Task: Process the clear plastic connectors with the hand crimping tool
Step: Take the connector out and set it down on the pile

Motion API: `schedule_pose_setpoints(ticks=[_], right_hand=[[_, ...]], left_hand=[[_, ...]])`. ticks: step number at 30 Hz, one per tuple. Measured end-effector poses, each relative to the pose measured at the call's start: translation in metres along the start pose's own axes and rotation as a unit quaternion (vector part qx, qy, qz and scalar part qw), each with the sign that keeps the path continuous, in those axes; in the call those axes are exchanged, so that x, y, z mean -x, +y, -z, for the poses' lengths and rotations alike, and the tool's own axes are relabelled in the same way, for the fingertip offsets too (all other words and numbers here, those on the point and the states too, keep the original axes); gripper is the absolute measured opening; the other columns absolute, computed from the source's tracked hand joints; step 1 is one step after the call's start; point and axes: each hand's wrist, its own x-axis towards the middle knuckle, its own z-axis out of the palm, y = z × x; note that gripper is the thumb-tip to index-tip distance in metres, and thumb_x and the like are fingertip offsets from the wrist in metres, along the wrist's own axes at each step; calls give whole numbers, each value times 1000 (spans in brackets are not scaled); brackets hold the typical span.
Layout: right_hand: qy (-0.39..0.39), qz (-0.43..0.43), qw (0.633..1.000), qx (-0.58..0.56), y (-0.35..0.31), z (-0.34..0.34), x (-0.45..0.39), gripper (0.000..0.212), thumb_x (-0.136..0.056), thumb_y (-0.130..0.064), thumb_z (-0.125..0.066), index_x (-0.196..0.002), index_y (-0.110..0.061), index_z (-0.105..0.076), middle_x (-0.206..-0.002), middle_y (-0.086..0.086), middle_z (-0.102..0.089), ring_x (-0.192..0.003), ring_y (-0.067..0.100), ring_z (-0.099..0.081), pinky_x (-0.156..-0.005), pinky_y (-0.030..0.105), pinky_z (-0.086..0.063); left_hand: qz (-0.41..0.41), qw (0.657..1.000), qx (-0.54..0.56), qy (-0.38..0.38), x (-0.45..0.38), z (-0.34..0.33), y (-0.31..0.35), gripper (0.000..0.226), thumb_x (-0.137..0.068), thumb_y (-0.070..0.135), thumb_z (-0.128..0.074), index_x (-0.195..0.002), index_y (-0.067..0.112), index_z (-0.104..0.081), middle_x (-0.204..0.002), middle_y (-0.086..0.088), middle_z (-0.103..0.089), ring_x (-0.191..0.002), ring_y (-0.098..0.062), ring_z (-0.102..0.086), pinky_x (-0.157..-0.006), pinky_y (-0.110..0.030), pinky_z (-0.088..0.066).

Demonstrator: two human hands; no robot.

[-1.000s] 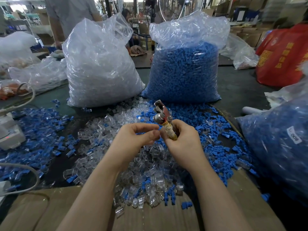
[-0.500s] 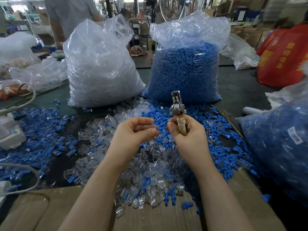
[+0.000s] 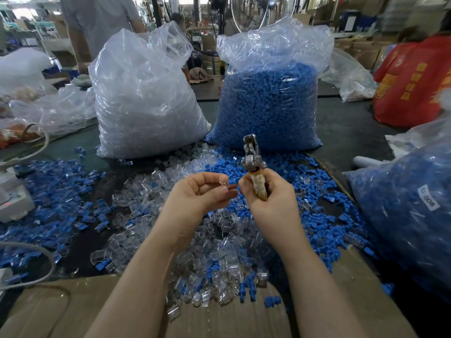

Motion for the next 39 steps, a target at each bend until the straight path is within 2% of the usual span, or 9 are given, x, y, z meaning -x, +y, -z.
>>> schedule_pose_setpoints(ticks=[5, 11, 16, 20, 24, 30, 33, 36, 39], right_hand=[[-1, 8, 1000, 30, 2, -1, 1, 19, -93, -27, -65, -79, -17, -57, -64, -11, -55, -55, 4, -46, -51, 19, -38], [4, 18, 999, 36, 2, -2, 2, 19, -92, -27, -67, -77, -25, -56, -67, -16, -58, -55, 2, -48, -52, 15, -38], [5, 14, 999, 45, 2, -3, 1, 16, -91, -29, -68, -80, -25, -58, -74, -11, -62, -59, 5, -52, -54, 21, -43], [3, 11, 999, 45, 2, -5, 1, 15, -90, -28, -69, -80, -24, -59, -71, -14, -61, -58, 4, -51, -52, 20, -41], [-1, 9, 999, 41, 2, -6, 0, 19, -90, -28, -69, -76, -28, -57, -68, -18, -60, -56, 2, -50, -52, 18, -39], [-8, 12, 999, 33, 3, -6, 0, 18, -91, -26, -68, -76, -25, -58, -66, -12, -59, -55, 5, -48, -50, 20, -39], [-13, 16, 1000, 19, 2, -4, 1, 10, -92, -25, -67, -83, -21, -64, -72, 0, -64, -62, 15, -56, -55, 29, -47], [-5, 17, 1000, 19, 4, -1, 1, 9, -92, -22, -65, -85, -16, -65, -73, 3, -63, -64, 19, -57, -57, 31, -46], [3, 8, 999, 31, 6, 2, -1, 13, -93, -22, -65, -87, -11, -64, -73, 10, -63, -68, 28, -56, -62, 43, -47]], left_hand=[[-11, 999, -32, 17, 2, -1, 0, 17, -82, 1, -68, -97, 8, -69, -89, -9, -77, -85, -18, -74, -72, -21, -58], [-26, 995, -81, 43, 2, -2, 1, 19, -82, 2, -72, -99, 10, -74, -91, -5, -77, -83, -12, -73, -75, -21, -57], [-34, 995, -84, 50, 3, -4, 4, 20, -80, 0, -74, -96, 12, -75, -89, -5, -77, -82, -12, -73, -74, -19, -57], [-43, 993, -86, 63, 4, -5, 6, 19, -76, 3, -78, -91, 15, -76, -87, -2, -77, -78, -9, -72, -71, -17, -55], [-56, 990, -103, 76, 4, -7, 5, 20, -77, 3, -79, -95, 11, -76, -87, -1, -77, -82, -11, -73, -73, -18, -56], [-68, 988, -117, 77, 4, -7, 5, 19, -78, 3, -78, -95, 12, -76, -86, 1, -77, -80, -9, -73, -71, -15, -55], [-71, 988, -112, 80, 4, -6, 4, 21, -79, 4, -77, -96, 16, -75, -89, -1, -76, -81, -10, -71, -71, -16, -54], [-60, 992, -56, 93, 3, -5, 3, 26, -80, 4, -75, -103, 13, -70, -97, -9, -74, -86, -16, -70, -75, -21, -57], [-57, 993, 0, 100, 2, -2, 3, 34, -72, 10, -78, -104, 12, -67, -98, -11, -74, -93, -23, -71, -82, -28, -59]])
